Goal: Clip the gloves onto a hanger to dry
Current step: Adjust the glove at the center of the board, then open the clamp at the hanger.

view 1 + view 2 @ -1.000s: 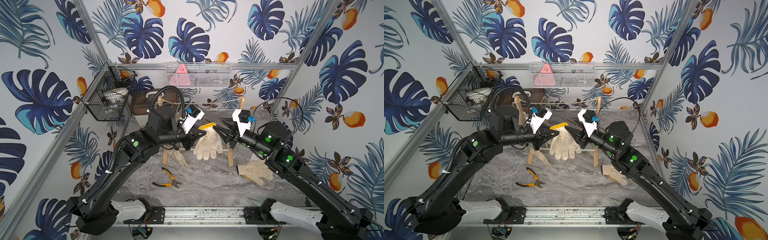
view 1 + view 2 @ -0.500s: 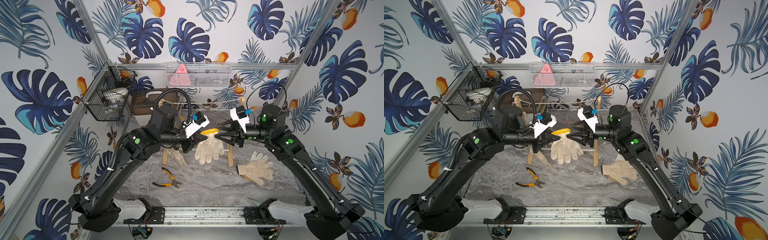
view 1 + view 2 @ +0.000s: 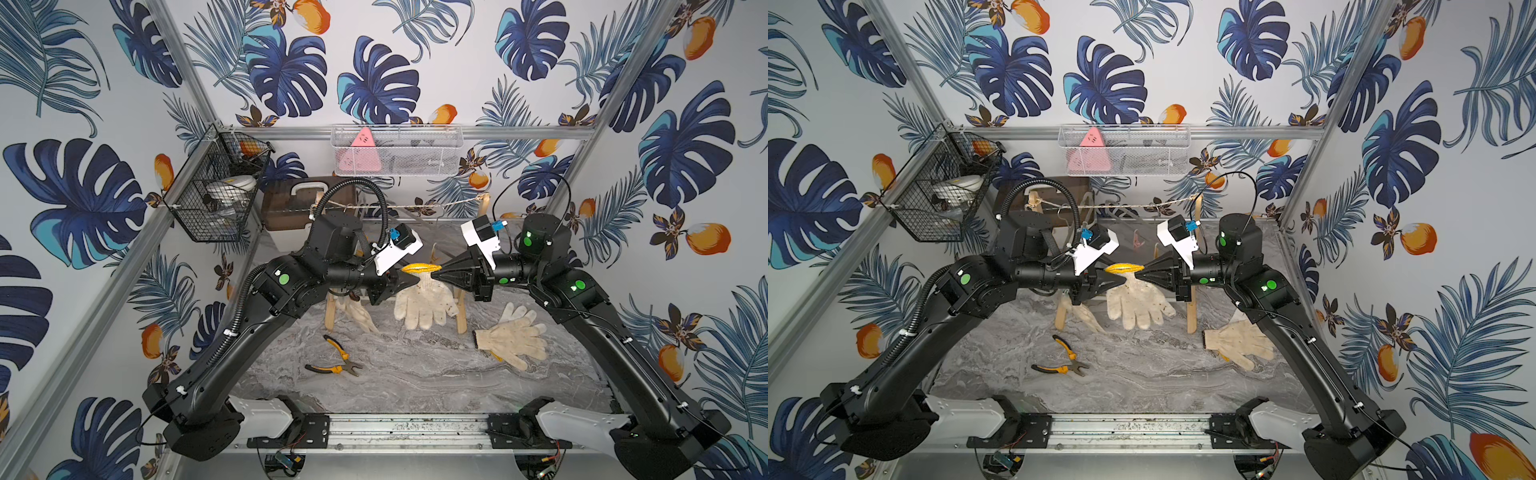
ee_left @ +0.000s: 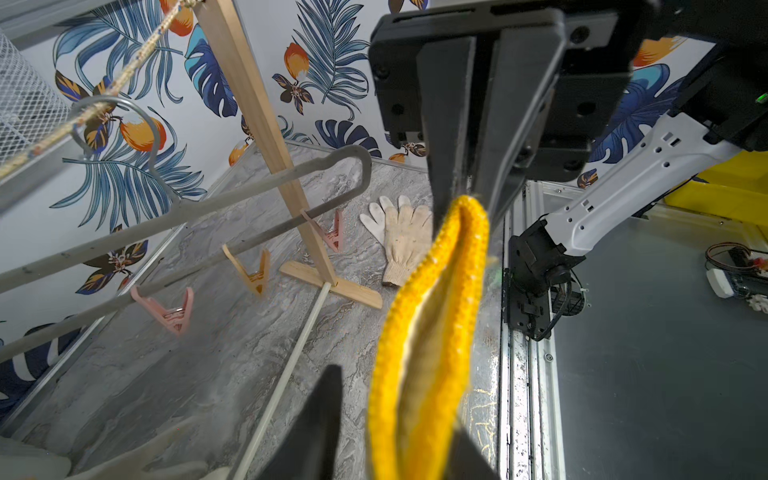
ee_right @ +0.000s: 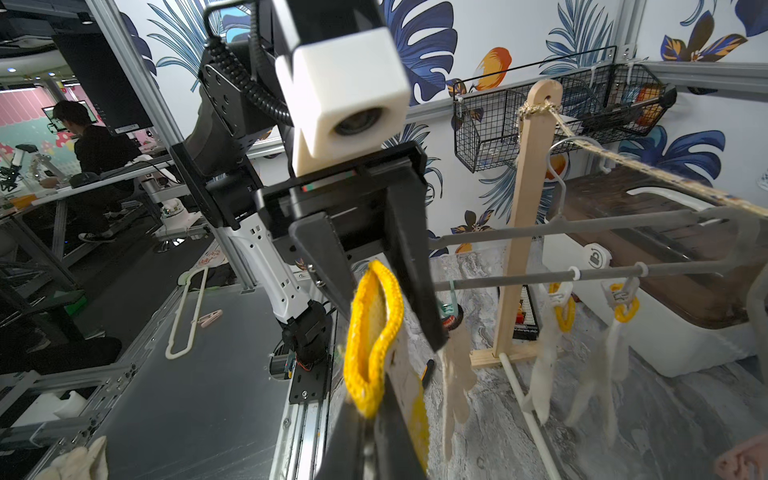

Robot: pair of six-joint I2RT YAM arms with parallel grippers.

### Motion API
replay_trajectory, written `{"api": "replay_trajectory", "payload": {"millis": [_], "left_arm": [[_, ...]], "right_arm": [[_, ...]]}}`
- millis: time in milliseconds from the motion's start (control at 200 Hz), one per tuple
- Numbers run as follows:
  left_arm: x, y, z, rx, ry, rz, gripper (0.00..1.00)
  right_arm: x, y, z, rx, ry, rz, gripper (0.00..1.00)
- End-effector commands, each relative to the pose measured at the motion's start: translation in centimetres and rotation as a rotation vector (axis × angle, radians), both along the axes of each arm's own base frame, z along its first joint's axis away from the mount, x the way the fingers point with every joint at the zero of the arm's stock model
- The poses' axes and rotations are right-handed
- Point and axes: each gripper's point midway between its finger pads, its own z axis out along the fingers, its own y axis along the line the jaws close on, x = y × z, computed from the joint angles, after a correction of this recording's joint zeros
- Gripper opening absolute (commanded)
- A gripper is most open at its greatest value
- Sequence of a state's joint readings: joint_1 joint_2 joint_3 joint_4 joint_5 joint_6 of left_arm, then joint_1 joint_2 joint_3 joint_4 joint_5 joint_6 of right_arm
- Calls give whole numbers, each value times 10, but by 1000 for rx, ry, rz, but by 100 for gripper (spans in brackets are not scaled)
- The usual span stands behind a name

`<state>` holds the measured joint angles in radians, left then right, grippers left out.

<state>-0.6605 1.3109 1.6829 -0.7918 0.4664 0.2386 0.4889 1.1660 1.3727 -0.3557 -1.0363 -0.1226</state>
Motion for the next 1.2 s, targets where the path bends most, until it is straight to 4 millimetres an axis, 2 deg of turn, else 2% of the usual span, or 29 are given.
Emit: {"api": "replay_trajectory", "payload": {"millis": [0, 205, 285, 310, 320, 335, 380, 635, 735, 936, 1066, 1196], "left_arm": [[11, -6, 4, -49, 33, 42, 59], [48, -14, -12, -137, 193, 244, 73], [62, -12, -22, -164, 244, 353, 75], [65, -12, -23, -177, 252, 371, 75], [66, -12, -23, -181, 253, 380, 75], [69, -11, -24, -185, 253, 399, 75], [76, -9, -28, -201, 265, 464, 75], [88, -34, -33, -269, 297, 585, 75], [91, -44, -33, -272, 295, 600, 75], [97, -67, -36, -288, 301, 596, 75], [106, -69, -36, -286, 286, 627, 75], [109, -70, -33, -284, 264, 625, 75]], "right_arm": [[8, -7, -19, -73, 6, -89, 0], [11, -28, -72, -189, 105, -239, 0], [12, -35, -93, -224, 160, -299, 0], [12, -38, -95, -225, 166, -319, 0], [12, -39, -106, -240, 187, -326, 0], [13, -41, -112, -246, 203, -343, 0], [15, -46, -123, -253, 227, -390, 0], [32, -87, -179, -333, 302, -686, 0], [35, -99, -191, -346, 319, -755, 0], [38, -119, -202, -304, 354, -890, 0], [40, -139, -218, -306, 385, -1011, 0], [47, -165, -215, -334, 355, -1159, 0]]}}
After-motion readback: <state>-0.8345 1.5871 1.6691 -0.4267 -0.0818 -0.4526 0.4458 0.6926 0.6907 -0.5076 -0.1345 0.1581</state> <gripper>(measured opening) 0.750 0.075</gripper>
